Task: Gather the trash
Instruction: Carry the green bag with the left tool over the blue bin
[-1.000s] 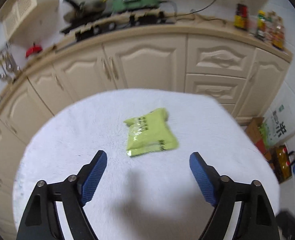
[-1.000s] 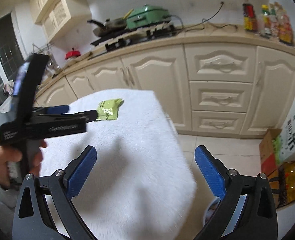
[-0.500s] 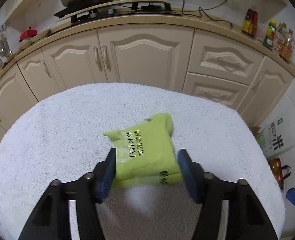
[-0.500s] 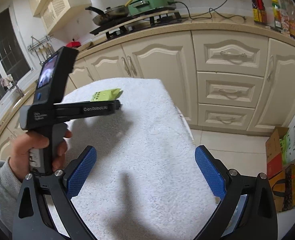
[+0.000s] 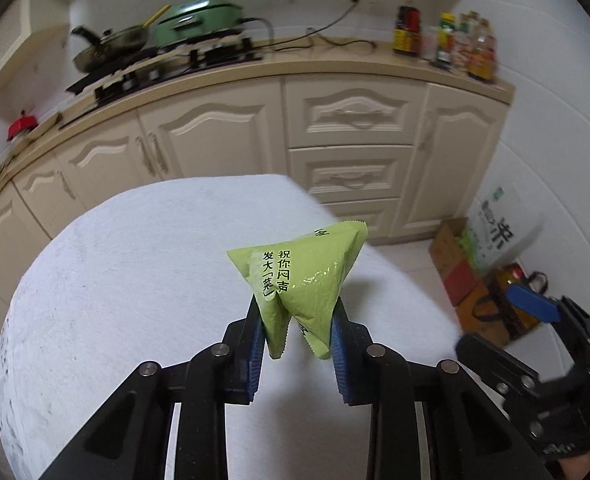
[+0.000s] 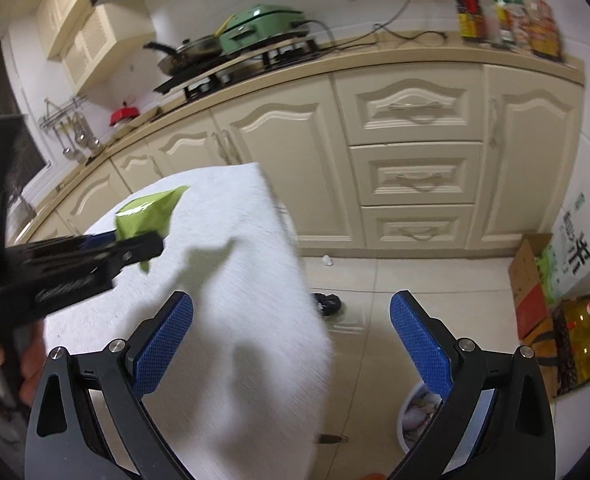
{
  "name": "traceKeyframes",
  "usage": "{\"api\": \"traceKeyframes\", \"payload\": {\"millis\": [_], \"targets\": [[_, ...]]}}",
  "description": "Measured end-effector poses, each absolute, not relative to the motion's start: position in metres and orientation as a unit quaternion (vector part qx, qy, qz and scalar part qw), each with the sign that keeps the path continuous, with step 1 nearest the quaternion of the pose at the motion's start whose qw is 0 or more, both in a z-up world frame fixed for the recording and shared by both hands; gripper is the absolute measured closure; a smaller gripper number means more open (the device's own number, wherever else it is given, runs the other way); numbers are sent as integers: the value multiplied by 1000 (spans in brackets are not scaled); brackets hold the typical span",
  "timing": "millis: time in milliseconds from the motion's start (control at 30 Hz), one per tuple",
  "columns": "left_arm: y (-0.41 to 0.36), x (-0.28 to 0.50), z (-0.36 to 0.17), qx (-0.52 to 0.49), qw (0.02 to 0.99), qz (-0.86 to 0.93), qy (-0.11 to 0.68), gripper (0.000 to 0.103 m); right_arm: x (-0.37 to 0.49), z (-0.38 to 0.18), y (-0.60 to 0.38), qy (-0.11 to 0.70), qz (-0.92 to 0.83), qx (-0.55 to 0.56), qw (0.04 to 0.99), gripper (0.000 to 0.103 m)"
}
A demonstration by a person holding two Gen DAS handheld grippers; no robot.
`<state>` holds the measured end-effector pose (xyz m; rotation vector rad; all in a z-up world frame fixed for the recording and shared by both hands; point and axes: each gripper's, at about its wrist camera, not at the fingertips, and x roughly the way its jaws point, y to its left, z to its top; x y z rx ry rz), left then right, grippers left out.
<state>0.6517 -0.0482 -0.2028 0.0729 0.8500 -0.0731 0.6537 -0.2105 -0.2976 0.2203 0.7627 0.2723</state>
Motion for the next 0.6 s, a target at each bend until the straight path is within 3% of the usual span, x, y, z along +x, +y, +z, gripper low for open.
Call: {"api": "traceKeyframes", "payload": {"millis": [367, 600], "targets": [[-214, 620, -212, 117, 897, -99, 414, 78, 596, -320, -342, 364, 47, 169, 915, 2], [-290, 653, -280, 131, 869, -120, 462, 78, 581, -386, -424, 397, -31, 203, 895, 1]]}}
